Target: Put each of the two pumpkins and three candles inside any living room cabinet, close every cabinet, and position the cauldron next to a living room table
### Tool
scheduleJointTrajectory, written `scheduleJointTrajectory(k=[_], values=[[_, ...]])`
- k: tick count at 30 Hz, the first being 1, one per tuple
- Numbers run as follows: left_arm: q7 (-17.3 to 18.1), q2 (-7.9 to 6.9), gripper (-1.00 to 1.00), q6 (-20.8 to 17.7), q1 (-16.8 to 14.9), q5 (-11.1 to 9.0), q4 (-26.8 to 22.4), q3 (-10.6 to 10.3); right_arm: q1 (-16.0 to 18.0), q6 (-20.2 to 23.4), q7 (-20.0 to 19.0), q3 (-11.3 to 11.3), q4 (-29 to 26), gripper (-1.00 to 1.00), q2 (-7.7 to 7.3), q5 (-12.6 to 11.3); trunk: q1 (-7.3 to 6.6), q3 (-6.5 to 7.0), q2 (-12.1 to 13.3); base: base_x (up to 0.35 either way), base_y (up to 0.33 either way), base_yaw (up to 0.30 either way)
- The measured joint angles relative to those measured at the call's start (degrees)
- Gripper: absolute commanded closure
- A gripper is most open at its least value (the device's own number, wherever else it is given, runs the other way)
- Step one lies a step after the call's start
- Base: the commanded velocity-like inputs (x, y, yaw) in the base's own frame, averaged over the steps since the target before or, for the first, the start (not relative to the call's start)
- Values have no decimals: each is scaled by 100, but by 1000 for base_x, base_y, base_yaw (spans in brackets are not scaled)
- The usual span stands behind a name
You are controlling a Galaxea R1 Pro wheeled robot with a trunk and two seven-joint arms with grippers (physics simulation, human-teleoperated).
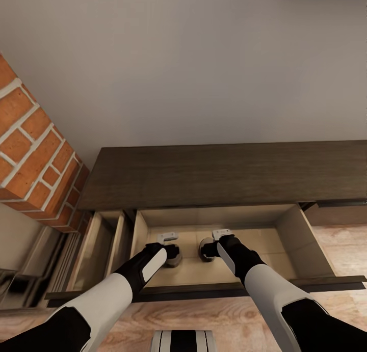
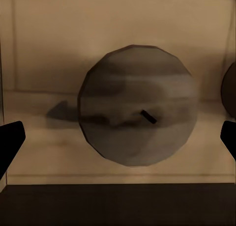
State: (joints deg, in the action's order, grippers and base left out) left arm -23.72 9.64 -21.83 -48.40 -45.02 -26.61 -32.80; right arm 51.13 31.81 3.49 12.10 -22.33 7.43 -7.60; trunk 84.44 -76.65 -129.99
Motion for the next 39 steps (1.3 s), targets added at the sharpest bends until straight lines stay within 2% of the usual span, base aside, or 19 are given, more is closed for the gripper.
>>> scheduleJointTrajectory(k=[6, 10, 12, 17, 25, 27, 31, 34, 35, 36, 39], values=[[2, 4, -100, 2, -6, -26, -14, 1, 0, 23, 1, 0, 0, -100, 1, 1, -1, 0, 0, -55, 12, 0], [-1, -2, -100, 1, -7, -32, -16, 1, -12, 19, -10, 0, -26, -100, 2, -5, -88, 71, 159, -14, 3, 0], [-2, -6, -100, 2, -7, -36, -24, 0, -46, 37, -16, 6, -185, -100, 6, -7, -132, 107, 239, -6, 1, 0], [-32, -8, -100, 3, -2, -40, -133, -2, -127, 107, -14, 14, -645, -100, 4, -3, -133, 108, 241, -3, 1, 0], [-55, -12, -100, -3, 6, -49, -228, 2, -163, 170, -8, 3, -869, -100, 8, -9, -133, 108, 241, 0, 0, 0], [-58, -11, -100, -16, 19, -49, -319, 3, -167, 173, -8, 3, -889, -100, 6, -9, -176, 143, 319, 0, 0, 0], [-137, -45, -100, -329, 212, -39, -1060, 10, -210, 244, -7, 0, -962, -100, -14, -13, -264, 215, 480, 0, 0, 0], [-396, -97, -100, -682, 599, -23, -1889, 30, -374, 480, -12, -8, -1302, -100, -146, -26, -330, 269, 600, 0, 0, 0], [-477, -122, -100, -757, 704, -22, -2104, 36, -451, 556, -13, -11, -1466, -100, -186, -30, -352, 287, 640, 0, 0, 0], [-624, -194, -100, -883, 908, -22, -2537, 43, -674, 718, -13, -20, -1901, -100, -261, -37, -374, 304, 680, 0, 0, 0], [-775, -312, -100, -1047, 1179, -21, -3184, 49, -1133, 972, -12, -34, -2721, -100, -353, -39, -419, 341, 762, 0, 0, 0]])
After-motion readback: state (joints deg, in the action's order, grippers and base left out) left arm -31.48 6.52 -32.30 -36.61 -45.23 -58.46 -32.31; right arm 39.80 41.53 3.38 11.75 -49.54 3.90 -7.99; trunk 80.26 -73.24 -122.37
